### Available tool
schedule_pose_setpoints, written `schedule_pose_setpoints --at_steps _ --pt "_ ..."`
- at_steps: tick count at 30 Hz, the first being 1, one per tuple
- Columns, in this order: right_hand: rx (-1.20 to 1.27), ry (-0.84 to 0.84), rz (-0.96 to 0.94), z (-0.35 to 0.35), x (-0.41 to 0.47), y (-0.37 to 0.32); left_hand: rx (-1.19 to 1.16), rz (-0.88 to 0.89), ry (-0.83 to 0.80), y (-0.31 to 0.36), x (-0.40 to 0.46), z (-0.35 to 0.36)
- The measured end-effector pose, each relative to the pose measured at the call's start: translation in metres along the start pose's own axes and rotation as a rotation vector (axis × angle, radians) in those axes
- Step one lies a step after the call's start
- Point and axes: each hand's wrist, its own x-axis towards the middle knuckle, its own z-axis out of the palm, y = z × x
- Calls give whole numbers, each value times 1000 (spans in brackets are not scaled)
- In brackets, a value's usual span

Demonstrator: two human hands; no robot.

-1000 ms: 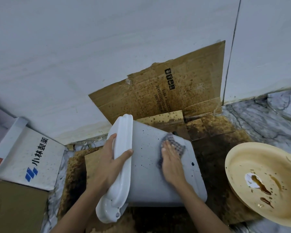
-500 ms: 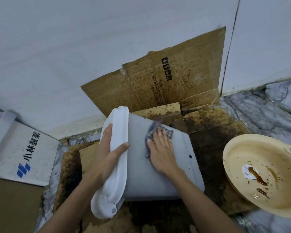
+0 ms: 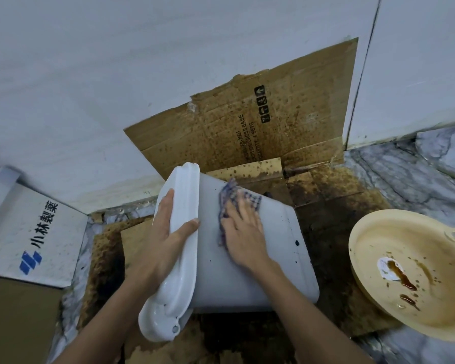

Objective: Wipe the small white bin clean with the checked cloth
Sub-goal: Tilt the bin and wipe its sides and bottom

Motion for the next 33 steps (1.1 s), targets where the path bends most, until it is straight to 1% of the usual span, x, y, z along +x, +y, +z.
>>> schedule_pose_setpoints --at_steps 3,5,6,7,10,11,13,14,15,17,19,20,22,25,28,30,33 --pt "30 7 -262 15 -42 -21 -12 -14 -1 0 0 0" --pt "76 -8 -360 18 -85 -7 -29 -15 -1 -1 -2 1" --pt "70 6 -351 17 -98 6 -31 -16 -2 0 -3 2" --pt "52 17 -294 13 -103 18 -29 -11 -1 0 -4 2" --pt "-45 20 -12 2 -73 42 -8 -7 6 3 -6 4" --pt "-66 11 66 -2 -53 41 0 1 8 5 -6 5" --pt "-85 -8 139 -9 -13 20 -1 -9 11 11 -4 7" --pt "-79 -11 126 -8 0 8 -3 -18 16 15 -3 8" --pt "-60 -2 71 -4 7 -3 0 -15 23 16 -3 9" --pt "29 16 -122 2 -2 -19 8 -13 40 17 -2 10" --pt "53 5 -291 7 -35 -13 -11 -13 39 14 -2 10" --pt "53 0 -313 8 -50 0 -22 -15 33 11 -3 9" --pt "30 -1 -226 4 -64 43 -41 -28 26 7 -5 7" --pt "-66 -9 4 -12 -51 113 -45 -23 24 3 -5 7" --pt "13 46 170 -25 -10 142 -34 -15 20 -1 -4 8" --pt "-15 72 177 -25 18 131 -50 -18 17 -4 -3 7" --pt "-85 89 -20 -13 37 86 -74 -40 23 -7 -2 5"
